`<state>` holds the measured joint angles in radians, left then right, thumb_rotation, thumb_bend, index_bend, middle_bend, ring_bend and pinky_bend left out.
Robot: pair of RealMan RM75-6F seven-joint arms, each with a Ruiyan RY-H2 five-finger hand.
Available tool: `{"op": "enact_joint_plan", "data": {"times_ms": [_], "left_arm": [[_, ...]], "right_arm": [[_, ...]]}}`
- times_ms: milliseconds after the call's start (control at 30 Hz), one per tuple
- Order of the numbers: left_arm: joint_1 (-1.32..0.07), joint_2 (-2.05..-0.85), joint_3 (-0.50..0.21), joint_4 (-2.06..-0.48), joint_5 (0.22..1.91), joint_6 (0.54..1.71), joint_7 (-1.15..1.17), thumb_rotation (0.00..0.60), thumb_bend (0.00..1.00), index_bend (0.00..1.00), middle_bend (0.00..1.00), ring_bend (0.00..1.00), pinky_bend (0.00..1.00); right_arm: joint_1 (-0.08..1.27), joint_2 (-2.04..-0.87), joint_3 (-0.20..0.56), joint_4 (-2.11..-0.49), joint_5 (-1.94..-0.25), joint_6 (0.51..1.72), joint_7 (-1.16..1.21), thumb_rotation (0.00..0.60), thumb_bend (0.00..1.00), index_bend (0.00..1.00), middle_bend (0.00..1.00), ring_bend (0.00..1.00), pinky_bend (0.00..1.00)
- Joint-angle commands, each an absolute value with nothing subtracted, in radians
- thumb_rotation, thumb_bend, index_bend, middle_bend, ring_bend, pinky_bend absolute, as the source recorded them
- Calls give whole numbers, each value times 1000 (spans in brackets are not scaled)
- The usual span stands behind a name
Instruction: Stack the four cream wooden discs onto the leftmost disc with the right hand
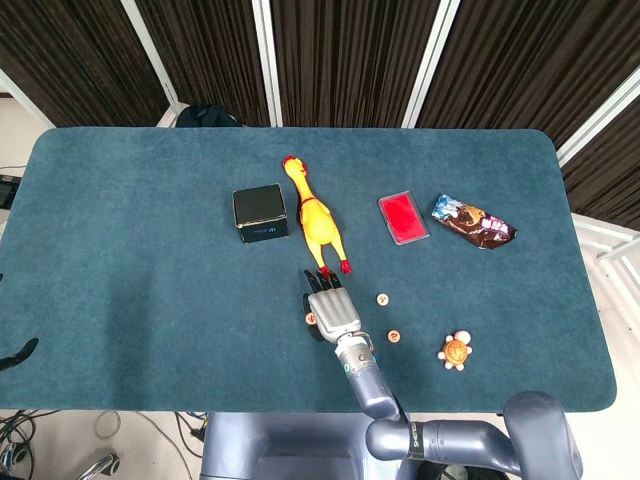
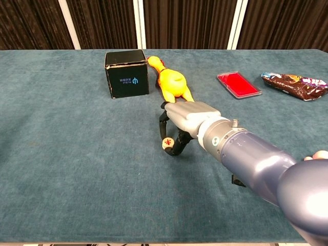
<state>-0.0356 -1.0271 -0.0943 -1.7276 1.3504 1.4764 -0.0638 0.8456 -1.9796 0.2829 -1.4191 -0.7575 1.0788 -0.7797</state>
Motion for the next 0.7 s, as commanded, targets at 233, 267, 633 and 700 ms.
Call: {"op": "enact_joint_plan", "data": {"times_ms": [233,267,633,700], "left_arm": [[-36,-1028,-95,-1727,1348,1476,-63,600,173,115,0,0,79],[-36,-1028,-95,-1727,1349,1476,-63,600,173,115,0,0,79],[-36,-1027,-95,-1727,1348,1476,-63,600,174,115,0,0,79],[-36,-1027,-95,-1727,1348,1476,-64,600,173,115,0,0,79]], "right_arm": [[851,-1979,280,-1419,-755,1081,-773,600,402,451,0,0,0],[851,-1979,279,-1419,-754,1082,-774,600,401,449,0,0,0],[856,-1979,275,-1421,-750,1088,-771,600,402,443,0,0,0],[857,-1979,275,-1421,-749,1089,-771,600,402,443,0,0,0]]}}
